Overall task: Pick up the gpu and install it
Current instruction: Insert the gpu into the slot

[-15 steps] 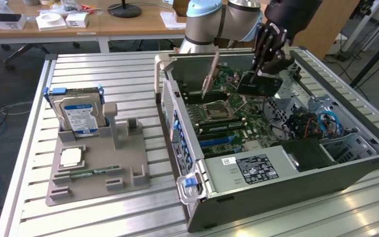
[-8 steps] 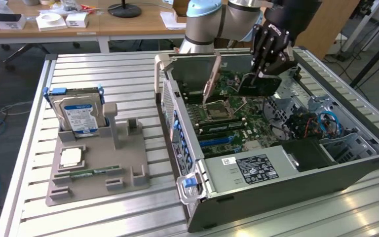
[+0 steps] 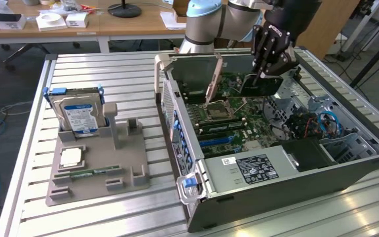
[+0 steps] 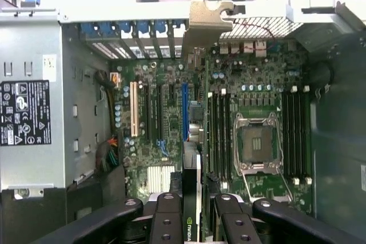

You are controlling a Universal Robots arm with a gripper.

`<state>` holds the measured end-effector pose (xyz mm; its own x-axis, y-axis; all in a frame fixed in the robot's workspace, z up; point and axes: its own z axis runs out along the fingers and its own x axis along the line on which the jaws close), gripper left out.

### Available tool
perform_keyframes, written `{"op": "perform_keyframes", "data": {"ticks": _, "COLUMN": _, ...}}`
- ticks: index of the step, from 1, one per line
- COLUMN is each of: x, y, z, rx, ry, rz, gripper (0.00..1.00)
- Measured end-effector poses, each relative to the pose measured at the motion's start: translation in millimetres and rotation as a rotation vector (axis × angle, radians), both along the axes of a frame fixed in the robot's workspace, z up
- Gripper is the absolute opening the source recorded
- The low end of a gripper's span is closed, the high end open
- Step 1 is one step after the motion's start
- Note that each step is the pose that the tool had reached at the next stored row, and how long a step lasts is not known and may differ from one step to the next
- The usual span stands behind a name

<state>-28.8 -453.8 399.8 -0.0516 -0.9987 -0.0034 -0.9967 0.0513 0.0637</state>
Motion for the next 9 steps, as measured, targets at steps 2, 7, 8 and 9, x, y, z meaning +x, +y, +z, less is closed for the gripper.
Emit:
{"op": "perform_keyframes", "data": {"ticks": 2, "x": -0.5, "y": 0.0, "z": -0.3, "rx": 0.0001, "ry": -0.0151, "rz": 0.003, "gripper": 0.26}}
{"op": "perform_keyframes", "data": {"ticks": 7, "x": -1.5, "y": 0.0, "z": -0.7, "rx": -0.0002, "ry": -0.0291, "rz": 0.007, "gripper": 0.26}}
{"op": "perform_keyframes", "data": {"ticks": 8, "x": -1.5, "y": 0.0, "z": -0.7, "rx": 0.0, "ry": -0.0293, "rz": 0.007, "gripper": 0.26}}
{"op": "perform_keyframes", "data": {"ticks": 9, "x": -1.5, "y": 0.0, "z": -0.7, "rx": -0.0001, "ry": -0.0292, "rz": 0.007, "gripper": 0.26}}
